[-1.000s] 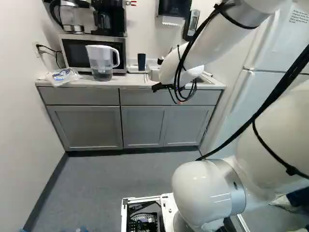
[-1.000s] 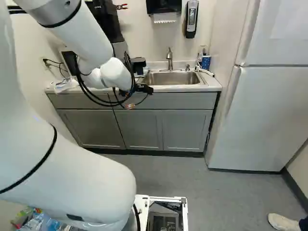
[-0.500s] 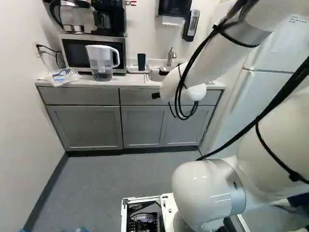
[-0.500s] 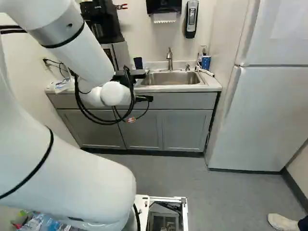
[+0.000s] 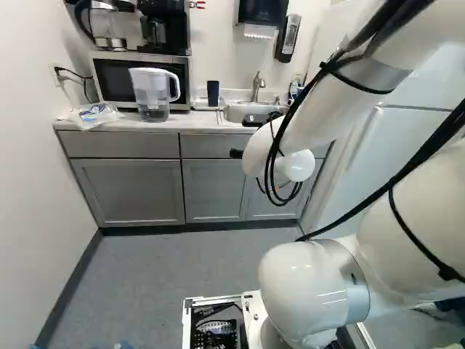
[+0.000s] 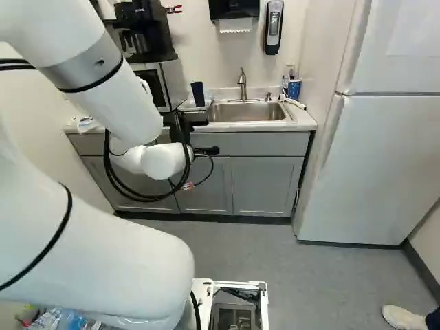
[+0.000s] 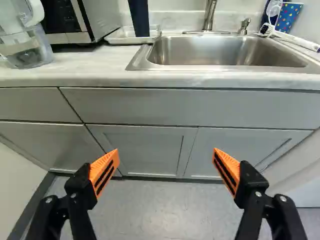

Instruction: Rinse the cup and place it in the tray

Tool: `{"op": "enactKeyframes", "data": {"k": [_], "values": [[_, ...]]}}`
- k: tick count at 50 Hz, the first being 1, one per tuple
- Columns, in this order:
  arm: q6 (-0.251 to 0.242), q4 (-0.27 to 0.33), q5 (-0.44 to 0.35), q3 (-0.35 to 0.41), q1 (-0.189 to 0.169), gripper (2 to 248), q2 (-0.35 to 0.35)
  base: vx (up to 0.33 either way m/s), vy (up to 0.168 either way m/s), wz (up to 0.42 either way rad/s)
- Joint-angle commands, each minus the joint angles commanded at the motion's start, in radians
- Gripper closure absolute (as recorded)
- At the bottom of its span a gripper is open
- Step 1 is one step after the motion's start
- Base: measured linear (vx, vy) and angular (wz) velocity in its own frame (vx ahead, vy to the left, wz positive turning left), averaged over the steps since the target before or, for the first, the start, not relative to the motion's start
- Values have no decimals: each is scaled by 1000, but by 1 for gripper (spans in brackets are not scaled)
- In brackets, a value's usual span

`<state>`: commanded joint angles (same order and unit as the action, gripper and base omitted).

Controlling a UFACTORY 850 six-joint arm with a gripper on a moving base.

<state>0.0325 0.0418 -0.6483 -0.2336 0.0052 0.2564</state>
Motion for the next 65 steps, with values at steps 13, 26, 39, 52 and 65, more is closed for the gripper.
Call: {"op": "enactKeyframes", "data": {"k": [13, 26, 39, 52, 65], "values": [[-12, -15, -83, 54, -2, 3, 8, 0, 0, 0], [-21, -27, -147, 96, -3, 3, 15, 0, 0, 0], [-28, -36, -192, 125, -4, 3, 20, 0, 0, 0], [-31, -41, -217, 142, -5, 3, 22, 0, 0, 0], [-32, -42, -224, 146, -5, 3, 23, 0, 0, 0]]}}
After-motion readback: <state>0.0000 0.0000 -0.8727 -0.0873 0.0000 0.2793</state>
